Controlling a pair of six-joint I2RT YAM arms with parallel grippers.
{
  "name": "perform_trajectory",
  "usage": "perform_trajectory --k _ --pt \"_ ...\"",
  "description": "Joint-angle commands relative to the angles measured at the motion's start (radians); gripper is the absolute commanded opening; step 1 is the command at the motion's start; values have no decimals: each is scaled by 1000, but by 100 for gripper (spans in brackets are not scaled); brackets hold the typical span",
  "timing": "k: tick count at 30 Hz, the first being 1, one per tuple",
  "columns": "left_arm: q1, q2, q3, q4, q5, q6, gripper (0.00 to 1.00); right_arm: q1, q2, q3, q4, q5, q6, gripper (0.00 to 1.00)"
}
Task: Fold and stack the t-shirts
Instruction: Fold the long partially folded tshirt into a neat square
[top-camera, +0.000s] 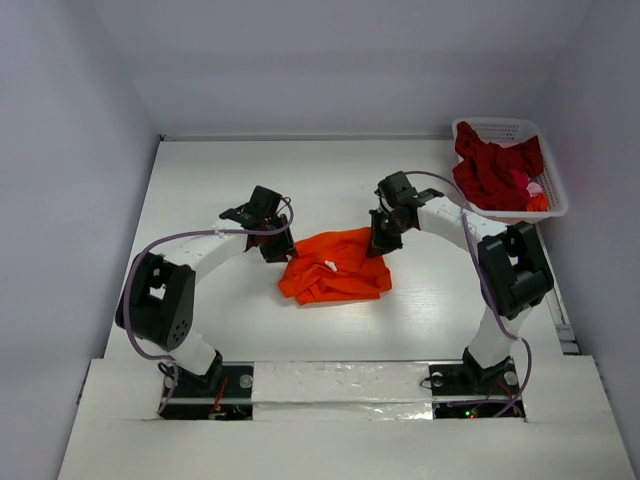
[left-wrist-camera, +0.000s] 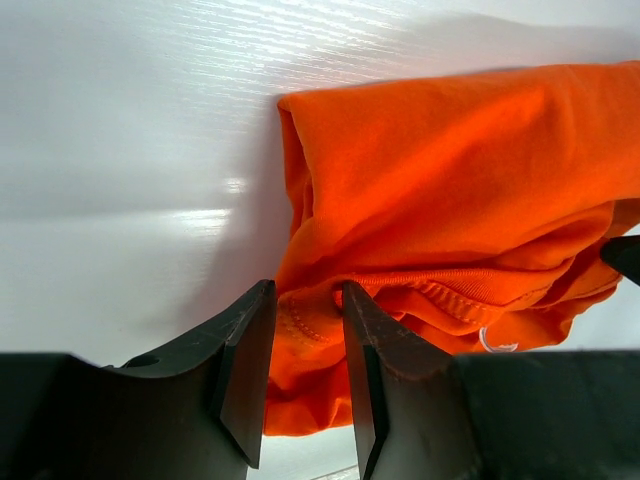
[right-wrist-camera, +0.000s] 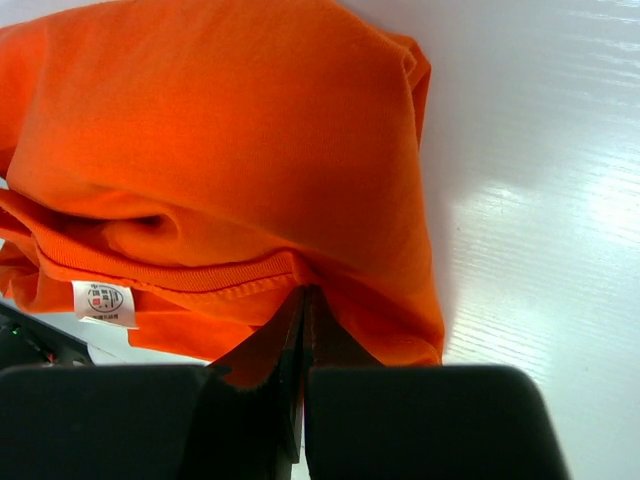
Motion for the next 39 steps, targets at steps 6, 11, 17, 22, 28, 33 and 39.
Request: perform_trajectory --k 6,11,17,22,28,33,39 --pt "3 12 36 11 13 14 29 11 -19 3 17 12 4 0" --pt "3 21 52 15 17 11 25 11 -25 11 11 10 7 0" --pt "3 32 72 2 20 12 8 11 -23 -2 19 4 12 0" --pt "3 29 90 -20 23 14 0 11 -22 -8 22 1 12 0" --pt "3 -9 113 -81 20 18 0 11 -60 -11 2 -2 15 0" --pt "3 -48 153 -165 5 20 0 11 -131 -22 -38 -25 24 0" --pt "3 -91 184 -238 -26 26 0 20 -250 -63 -92 -62 38 0"
